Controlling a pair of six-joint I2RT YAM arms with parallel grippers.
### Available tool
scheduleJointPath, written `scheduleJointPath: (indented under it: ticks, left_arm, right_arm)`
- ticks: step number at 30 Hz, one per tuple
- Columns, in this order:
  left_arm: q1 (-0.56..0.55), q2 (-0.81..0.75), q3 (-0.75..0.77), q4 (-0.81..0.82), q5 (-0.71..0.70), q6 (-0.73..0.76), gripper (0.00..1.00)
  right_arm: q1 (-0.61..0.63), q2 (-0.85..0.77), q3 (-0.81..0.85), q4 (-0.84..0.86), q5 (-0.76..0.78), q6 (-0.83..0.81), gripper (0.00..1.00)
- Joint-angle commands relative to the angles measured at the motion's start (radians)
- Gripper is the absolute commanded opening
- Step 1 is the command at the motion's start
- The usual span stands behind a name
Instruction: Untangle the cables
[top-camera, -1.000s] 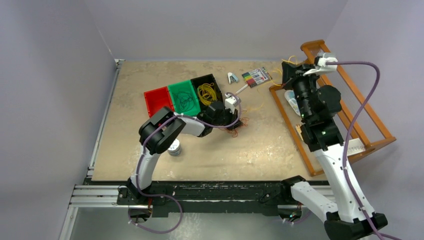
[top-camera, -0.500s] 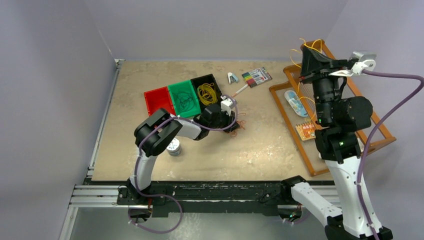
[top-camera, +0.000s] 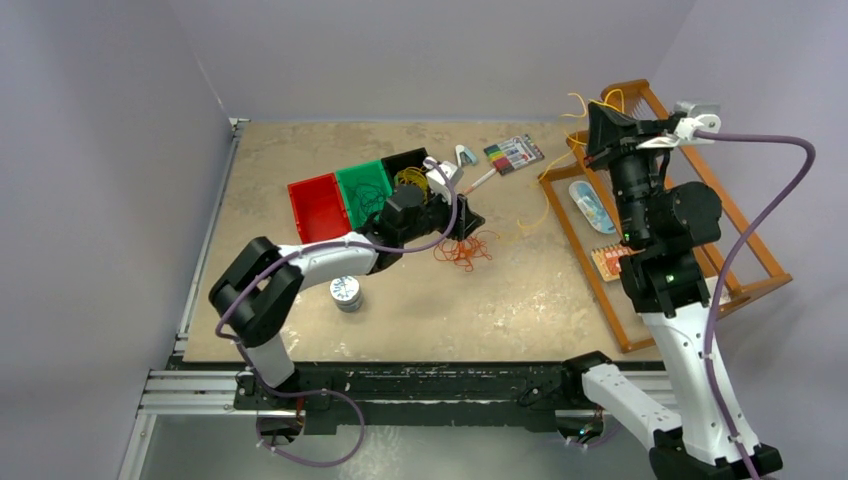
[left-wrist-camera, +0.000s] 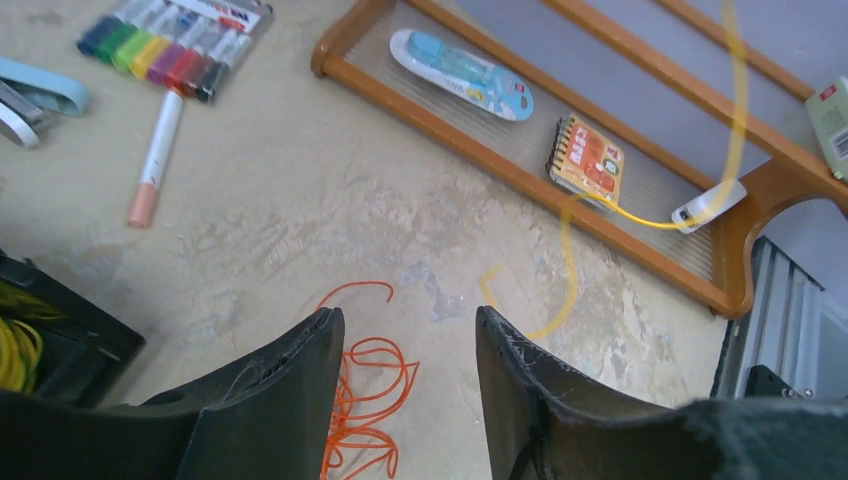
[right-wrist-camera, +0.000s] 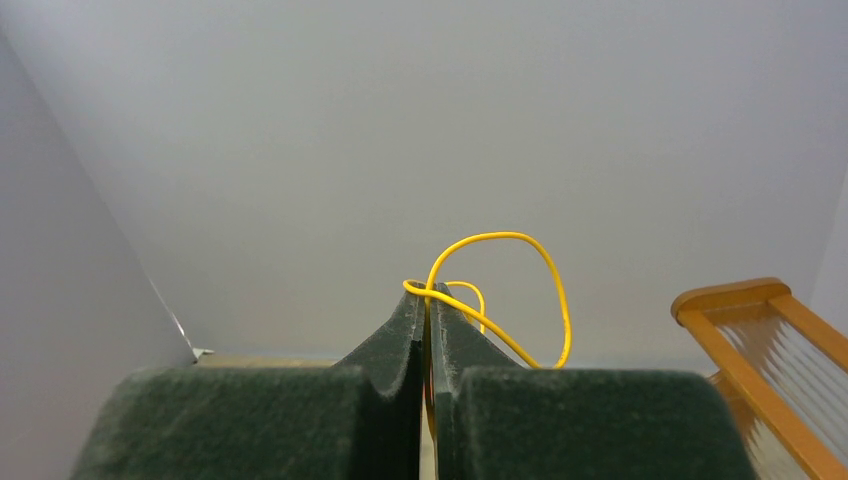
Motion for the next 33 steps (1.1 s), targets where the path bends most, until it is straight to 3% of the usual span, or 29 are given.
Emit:
scheduleJointPath:
  ticks: [1,9,20,33]
  left_arm:
    - [-0.003,-0.115,-0.041,-0.005,-0.054,0.036,0.52]
    - [-0.002,-0.189,-0.038,0.049,-0.073,0.05,0.56]
    - [-0.003,-0.079,0.068,0.122,0.115,0.017,0.56]
    - [-0.041,-0.045,0.129,0.076,0.077,0.098,0.56]
  right_arm:
    - [-0.002,0.02,0.005,0.043,-0.024,0.015,0.0]
    - [-0.002,0.056,0.01,0.07,-0.078,0.041,0.0]
    - [-0.002,0.058,0.034,0.069,-0.136,0.047,0.0]
    - [-0.002,0.086,0.053,0.078,-0.216,0.1,0.0]
